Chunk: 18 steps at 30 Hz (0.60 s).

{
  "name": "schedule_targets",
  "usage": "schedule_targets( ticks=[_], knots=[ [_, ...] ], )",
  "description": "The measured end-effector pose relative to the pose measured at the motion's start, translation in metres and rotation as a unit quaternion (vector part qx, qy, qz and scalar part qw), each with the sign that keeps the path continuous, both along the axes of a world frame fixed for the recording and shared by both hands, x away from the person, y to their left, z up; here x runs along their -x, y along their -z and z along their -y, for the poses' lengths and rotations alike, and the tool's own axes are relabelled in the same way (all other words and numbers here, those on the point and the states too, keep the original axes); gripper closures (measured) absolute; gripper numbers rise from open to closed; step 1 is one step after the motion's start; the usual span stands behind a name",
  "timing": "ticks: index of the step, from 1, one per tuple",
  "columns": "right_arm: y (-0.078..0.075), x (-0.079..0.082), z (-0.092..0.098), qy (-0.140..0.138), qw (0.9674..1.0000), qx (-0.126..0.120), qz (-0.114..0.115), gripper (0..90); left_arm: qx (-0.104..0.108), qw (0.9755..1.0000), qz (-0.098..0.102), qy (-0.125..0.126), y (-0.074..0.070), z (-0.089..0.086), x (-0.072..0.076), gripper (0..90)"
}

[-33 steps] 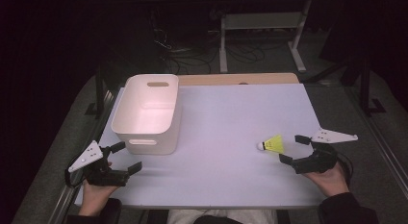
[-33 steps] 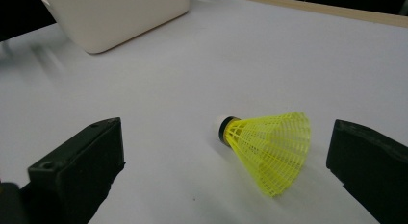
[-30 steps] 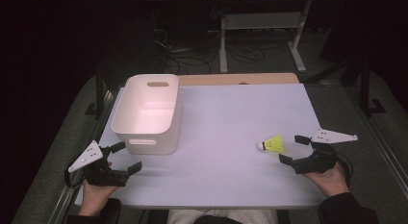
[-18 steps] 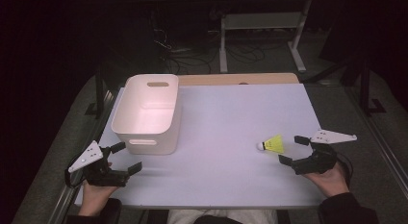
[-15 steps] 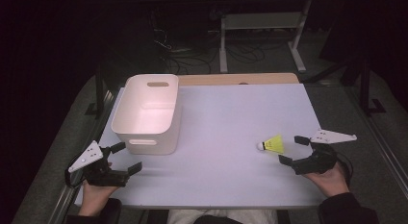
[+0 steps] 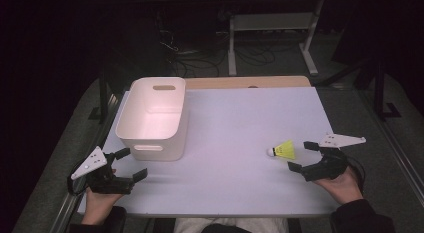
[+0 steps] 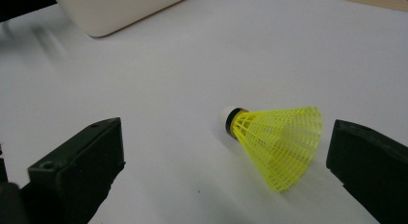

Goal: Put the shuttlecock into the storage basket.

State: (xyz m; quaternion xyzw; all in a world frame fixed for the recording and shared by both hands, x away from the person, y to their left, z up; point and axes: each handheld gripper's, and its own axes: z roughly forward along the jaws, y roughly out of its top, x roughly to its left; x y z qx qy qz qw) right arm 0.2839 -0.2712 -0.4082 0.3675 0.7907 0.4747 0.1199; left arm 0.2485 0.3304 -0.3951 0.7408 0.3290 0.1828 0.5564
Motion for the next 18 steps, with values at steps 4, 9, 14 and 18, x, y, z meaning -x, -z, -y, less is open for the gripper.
schedule_targets(
  ticks=[4,9,14,18],
  knots=[
    [-0.0014,-0.0004,-0.0009,-0.003,1.0,0.004,-0.002,0.0,0.0,1.0,-0.001,-0.001,0.0001,0.0001,0.0003,0.0],
    [-0.0026,-0.0016,-0.0013,-0.006,0.9999,0.01,-0.007,0.0,-0.001,1.0,-0.001,-0.001,0.0002,0.0,0.0,0.0],
    [-0.0043,-0.0026,-0.0013,-0.009,0.9998,0.01,-0.012,0.3,0.0,1.0,-0.001,-0.002,0.0001,0.0,0.0002,0.0],
    [-0.006,-0.0026,-0.0011,-0.015,0.9997,0.012,-0.012,4.3,0.001,1.0,-0.001,-0.004,0.0001,0.0,0.0003,0.0]
  ],
)
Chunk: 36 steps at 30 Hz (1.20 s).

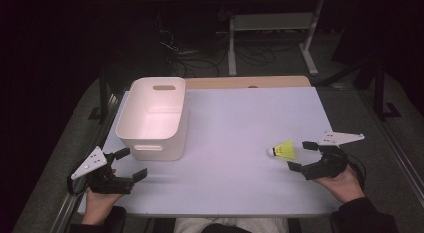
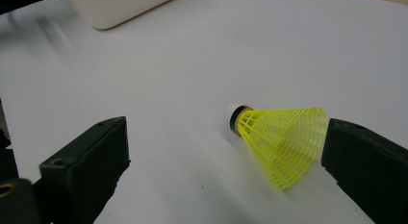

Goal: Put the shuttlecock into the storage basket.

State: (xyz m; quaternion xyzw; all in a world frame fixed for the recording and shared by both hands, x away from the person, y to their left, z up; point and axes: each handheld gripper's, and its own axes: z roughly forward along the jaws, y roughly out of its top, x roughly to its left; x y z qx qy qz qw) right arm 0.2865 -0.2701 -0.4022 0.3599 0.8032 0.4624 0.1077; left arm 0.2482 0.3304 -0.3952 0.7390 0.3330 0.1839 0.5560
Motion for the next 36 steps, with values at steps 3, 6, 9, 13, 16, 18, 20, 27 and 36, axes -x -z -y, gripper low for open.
schedule_targets(
  ticks=[3,6,9,13,16,18,20,27,36],
  knots=[
    [-0.0013,0.0006,0.0008,-0.002,1.0,-0.003,0.003,7.5,0.001,1.0,0.002,-0.002,-0.0002,-0.0006,0.0002,0.0],
    [-0.0034,0.0004,0.0011,-0.011,0.9999,-0.003,-0.002,13.3,0.001,1.0,0.002,-0.001,-0.0002,-0.0006,0.0002,0.0],
    [-0.0038,0.0001,-0.0001,-0.016,0.9998,0.003,-0.006,16.6,0.001,1.0,0.002,-0.002,-0.0002,-0.0006,0.0001,0.0],
    [-0.0039,0.0006,-0.0023,-0.03,0.9994,0.011,-0.01,24.3,0.0,1.0,0.0,-0.002,-0.0001,-0.0005,0.0001,0.0],
    [-0.0039,0.0017,-0.005,-0.038,0.999,0.02,-0.01,34.3,-0.001,1.0,0.0,-0.001,0.0,-0.0004,-0.0001,0.0],
    [-0.0039,0.0018,-0.0051,-0.037,0.999,0.021,-0.01,35.7,0.0,1.0,0.0,-0.001,-0.0001,-0.0005,0.0001,0.0],
    [-0.0036,0.0014,-0.0045,-0.036,0.9991,0.02,-0.012,41.0,0.0,1.0,0.0,-0.001,-0.0001,-0.0005,0.0001,0.0],
    [-0.002,0.0009,-0.0048,-0.04,0.9986,0.029,-0.017,51.8,0.0,1.0,-0.001,0.0,0.0001,-0.0002,0.0,0.0],
    [0.0004,0.0017,-0.0037,-0.046,0.9979,0.038,-0.026,75.7,-0.001,1.0,0.0,0.001,0.0,-0.0003,0.0,0.0]
  ],
)
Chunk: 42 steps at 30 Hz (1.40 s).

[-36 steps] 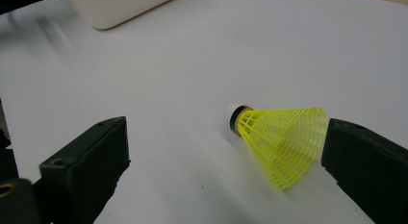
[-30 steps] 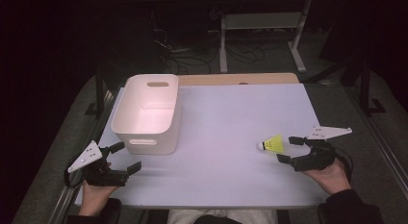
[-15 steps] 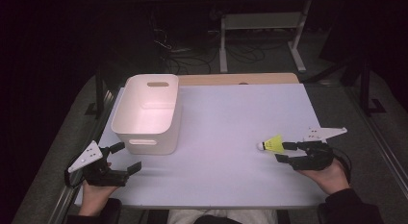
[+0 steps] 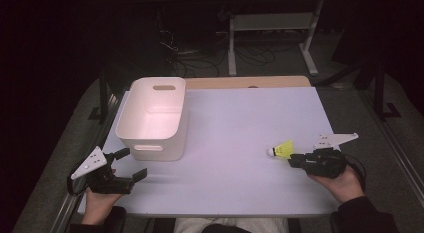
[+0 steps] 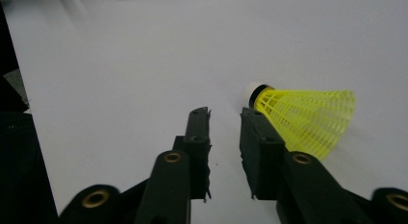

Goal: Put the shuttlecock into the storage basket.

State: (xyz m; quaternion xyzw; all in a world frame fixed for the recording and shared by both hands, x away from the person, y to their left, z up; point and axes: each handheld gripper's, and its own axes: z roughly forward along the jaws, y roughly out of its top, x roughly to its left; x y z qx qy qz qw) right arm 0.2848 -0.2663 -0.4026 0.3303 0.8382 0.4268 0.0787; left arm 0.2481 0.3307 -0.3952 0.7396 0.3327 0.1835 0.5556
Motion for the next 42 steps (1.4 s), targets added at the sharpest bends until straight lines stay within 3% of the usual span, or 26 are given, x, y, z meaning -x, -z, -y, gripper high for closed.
schedule_targets(
  ticks=[5,18,36,42],
  knots=[
    [0.0,0.001,0.001,0.001,1.0,0.003,0.006,88.3,0.0,1.0,0.0,0.0,0.0,0.0,0.0,0.0],
    [0.007,-0.002,0.007,0.015,0.9996,0.011,-0.021,88.7,0.001,1.0,0.0,0.0,0.0,0.0,0.0,0.0],
    [0.025,-0.016,0.003,0.03,0.9963,0.054,-0.059,88.7,0.001,1.0,0.0,0.001,0.0,0.0,0.0,0.0],
    [0.028,-0.019,0.006,0.043,0.9952,0.058,-0.067,88.7,0.001,1.0,0.0,0.001,0.0,0.0,0.0,0.0]
  ],
)
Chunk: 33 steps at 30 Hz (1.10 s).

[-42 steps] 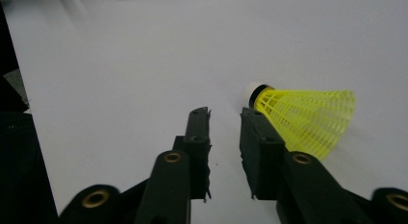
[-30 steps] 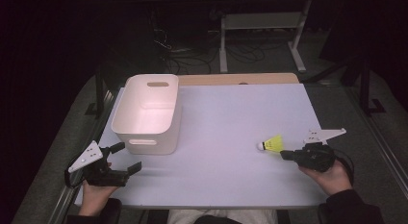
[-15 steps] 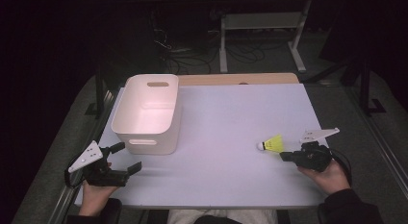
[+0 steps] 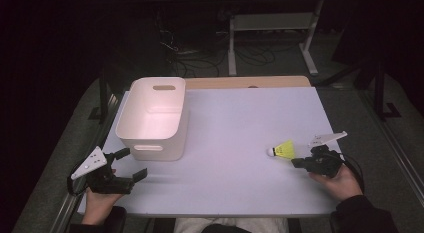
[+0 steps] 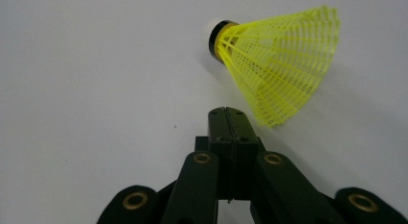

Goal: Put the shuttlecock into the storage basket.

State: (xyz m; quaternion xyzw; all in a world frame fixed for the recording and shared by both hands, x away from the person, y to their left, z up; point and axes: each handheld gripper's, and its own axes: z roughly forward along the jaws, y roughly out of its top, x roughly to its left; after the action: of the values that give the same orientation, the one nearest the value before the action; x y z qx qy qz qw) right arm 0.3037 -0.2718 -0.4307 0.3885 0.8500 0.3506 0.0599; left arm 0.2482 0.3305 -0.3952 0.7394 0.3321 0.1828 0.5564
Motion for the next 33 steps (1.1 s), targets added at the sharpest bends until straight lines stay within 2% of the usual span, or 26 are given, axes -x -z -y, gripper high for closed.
schedule_targets(
  ticks=[17,30,33],
  knots=[
    [0.005,-0.014,0.001,0.009,0.9999,0.005,-0.011,88.7,0.0,1.0,0.001,0.001,0.0,0.0,0.0,0.0],
    [0.004,-0.036,0.003,0.025,0.9997,0.004,-0.004,88.7,0.001,1.0,0.002,0.0,0.0,0.0,0.0,0.0],
    [0.0,-0.044,0.001,0.024,0.9996,0.01,-0.004,88.7,0.001,1.0,0.002,0.0,0.0,0.0,0.0,0.0]
  ],
)
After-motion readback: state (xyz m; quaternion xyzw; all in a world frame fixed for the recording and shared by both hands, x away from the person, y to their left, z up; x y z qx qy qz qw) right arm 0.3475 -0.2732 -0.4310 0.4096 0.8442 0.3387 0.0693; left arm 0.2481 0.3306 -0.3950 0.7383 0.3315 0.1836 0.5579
